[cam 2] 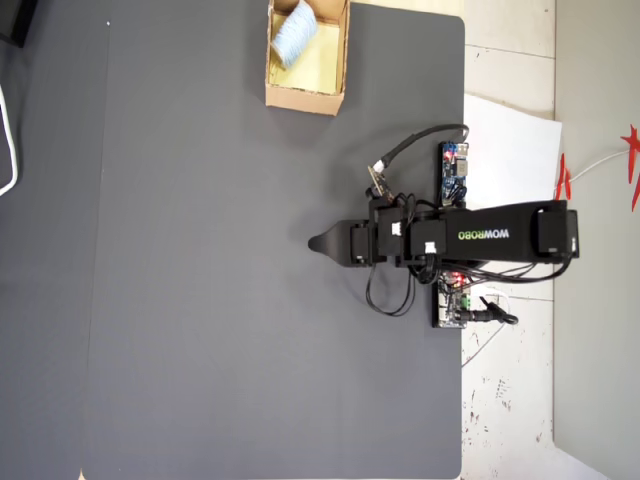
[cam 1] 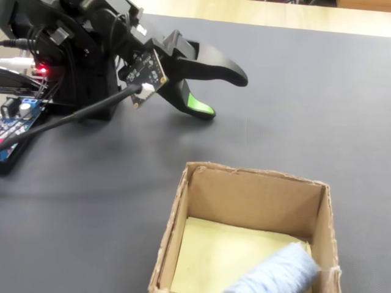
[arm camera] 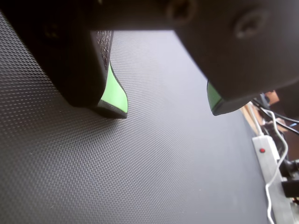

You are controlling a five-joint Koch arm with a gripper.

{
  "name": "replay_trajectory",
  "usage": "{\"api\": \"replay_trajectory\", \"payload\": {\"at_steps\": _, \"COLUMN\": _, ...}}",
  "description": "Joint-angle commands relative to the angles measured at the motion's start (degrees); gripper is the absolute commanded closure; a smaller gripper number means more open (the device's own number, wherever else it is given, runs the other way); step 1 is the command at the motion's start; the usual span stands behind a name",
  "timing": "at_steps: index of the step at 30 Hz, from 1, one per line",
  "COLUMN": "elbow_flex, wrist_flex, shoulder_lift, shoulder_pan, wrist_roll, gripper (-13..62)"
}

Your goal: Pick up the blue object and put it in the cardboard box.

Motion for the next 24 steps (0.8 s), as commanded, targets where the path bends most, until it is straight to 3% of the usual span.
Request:
{"api": "replay_trajectory", "payload": {"at_steps": 1, "elbow_flex": 2.11, "wrist_flex": 4.75, "shoulder_lift": 5.01, "shoulder_pan": 0.70, "wrist_roll": -0.09, "gripper": 15.3}}
{"api": "replay_trajectory", "payload": {"at_steps": 24, "elbow_flex": 2.11, "wrist_flex": 5.01, "shoulder_lift": 4.75, "shoulder_pan": 2.20, "wrist_roll": 0.00, "gripper": 15.3}}
